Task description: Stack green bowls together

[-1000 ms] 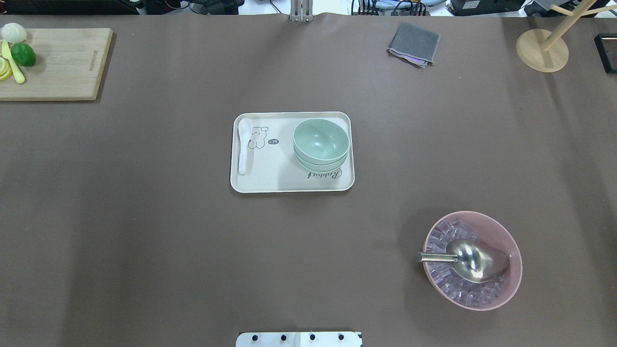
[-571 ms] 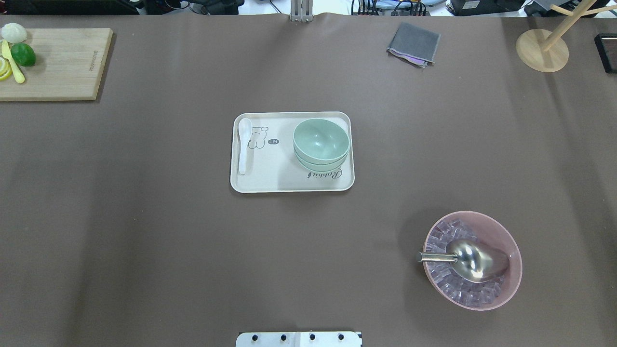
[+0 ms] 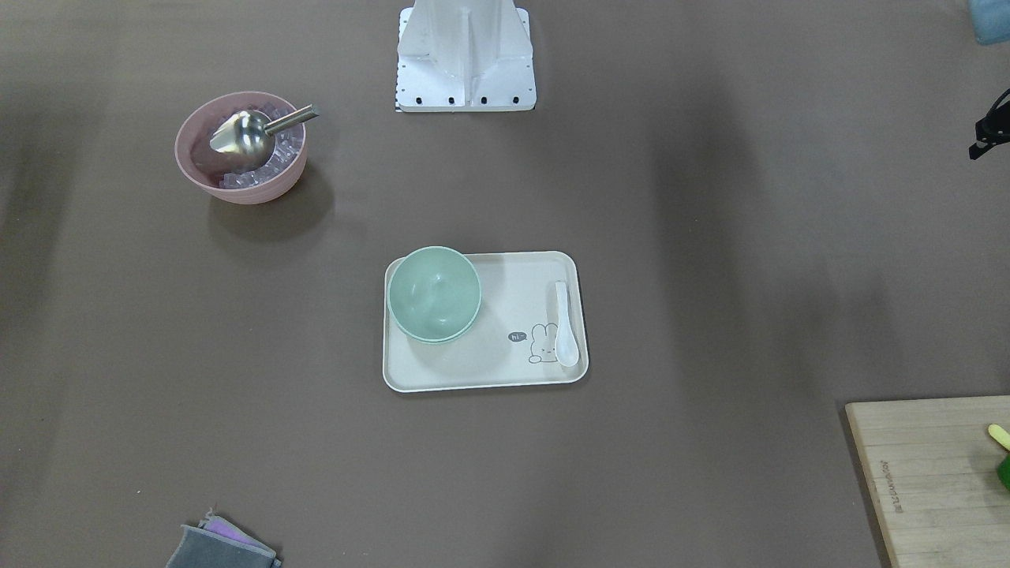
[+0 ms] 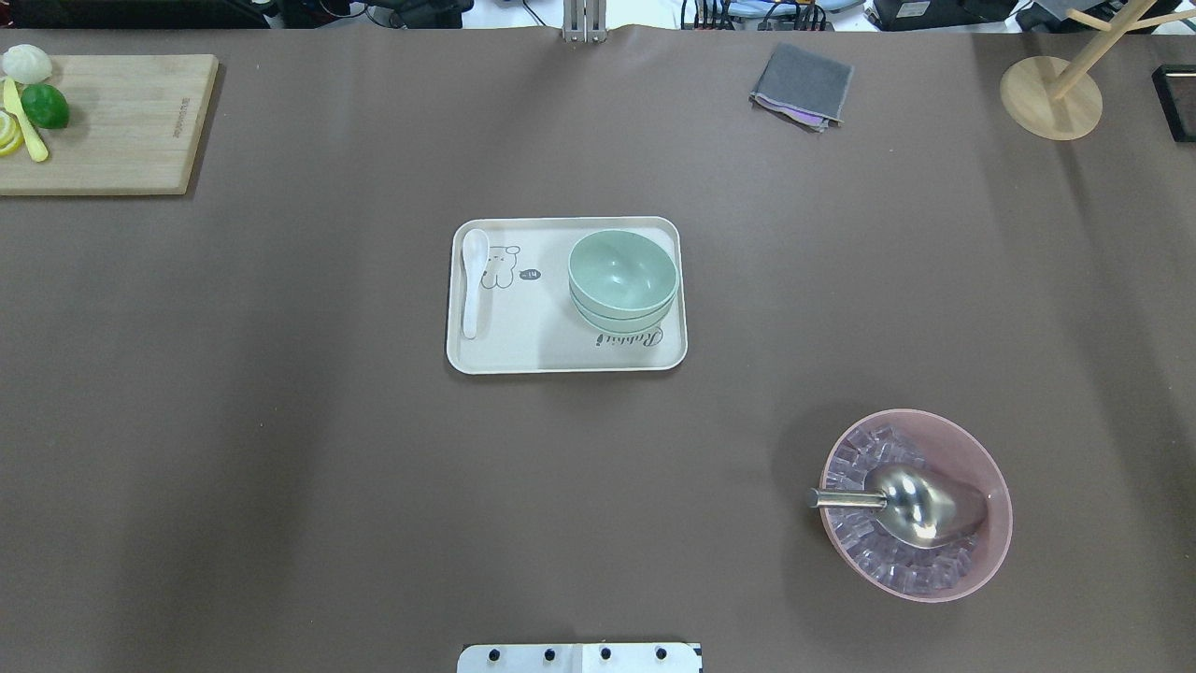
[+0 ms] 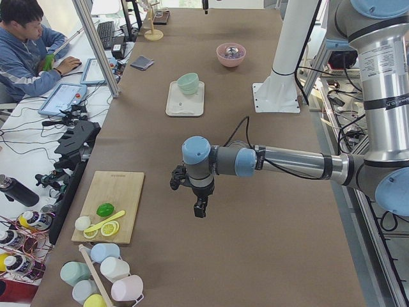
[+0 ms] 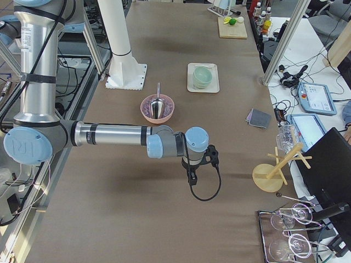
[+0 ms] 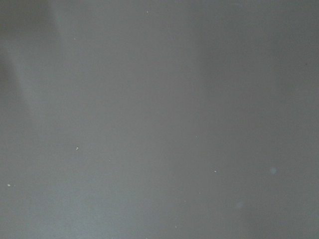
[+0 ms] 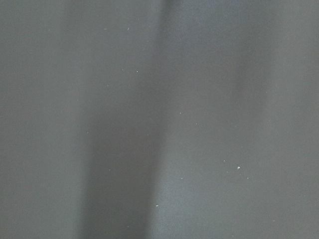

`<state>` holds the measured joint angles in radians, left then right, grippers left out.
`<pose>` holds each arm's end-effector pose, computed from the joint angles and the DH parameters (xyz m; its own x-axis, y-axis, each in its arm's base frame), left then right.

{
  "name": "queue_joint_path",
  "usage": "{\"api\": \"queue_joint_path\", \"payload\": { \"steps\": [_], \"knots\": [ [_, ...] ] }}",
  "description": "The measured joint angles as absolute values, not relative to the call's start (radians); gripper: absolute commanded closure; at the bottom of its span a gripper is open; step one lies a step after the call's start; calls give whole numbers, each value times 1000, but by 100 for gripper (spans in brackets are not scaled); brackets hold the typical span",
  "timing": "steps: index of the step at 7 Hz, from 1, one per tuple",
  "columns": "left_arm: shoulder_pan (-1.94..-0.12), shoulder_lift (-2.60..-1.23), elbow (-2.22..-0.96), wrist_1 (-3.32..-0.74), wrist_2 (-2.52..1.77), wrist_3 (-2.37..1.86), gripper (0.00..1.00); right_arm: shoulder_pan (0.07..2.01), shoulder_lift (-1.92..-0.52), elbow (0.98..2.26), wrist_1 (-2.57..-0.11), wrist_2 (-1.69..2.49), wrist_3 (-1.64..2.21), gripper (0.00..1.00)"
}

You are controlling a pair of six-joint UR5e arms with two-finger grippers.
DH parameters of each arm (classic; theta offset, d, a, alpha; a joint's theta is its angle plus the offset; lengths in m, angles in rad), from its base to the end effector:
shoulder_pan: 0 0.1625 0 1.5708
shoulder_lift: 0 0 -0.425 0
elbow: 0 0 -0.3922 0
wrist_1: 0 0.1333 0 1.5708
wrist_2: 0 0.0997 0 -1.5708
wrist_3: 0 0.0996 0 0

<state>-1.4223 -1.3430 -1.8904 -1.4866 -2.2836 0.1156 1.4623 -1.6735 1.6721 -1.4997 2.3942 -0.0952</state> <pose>-0.0090 -0.4006 0.6152 0.7254 0.2301 -0.6487 -0.2332 0.9689 0.0830 0.0109 -0.4567 0.6464 0.6569 -0.2181 0.7217 0.1712 0.9754 0.1389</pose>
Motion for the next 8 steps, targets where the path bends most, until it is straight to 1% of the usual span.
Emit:
{"api": "queue_joint_path", "payload": {
  "steps": [3,8],
  "knots": [
    [-1475,-1300,-1850,-1477,-2288,290,2,1450,-1671,1685,-1540,2354,-109,0],
    [-1524,-1289,-1808,-1474,-2379,306,2,1467,-1660,1750,-1667,2335,-155,0]
  ]
}}
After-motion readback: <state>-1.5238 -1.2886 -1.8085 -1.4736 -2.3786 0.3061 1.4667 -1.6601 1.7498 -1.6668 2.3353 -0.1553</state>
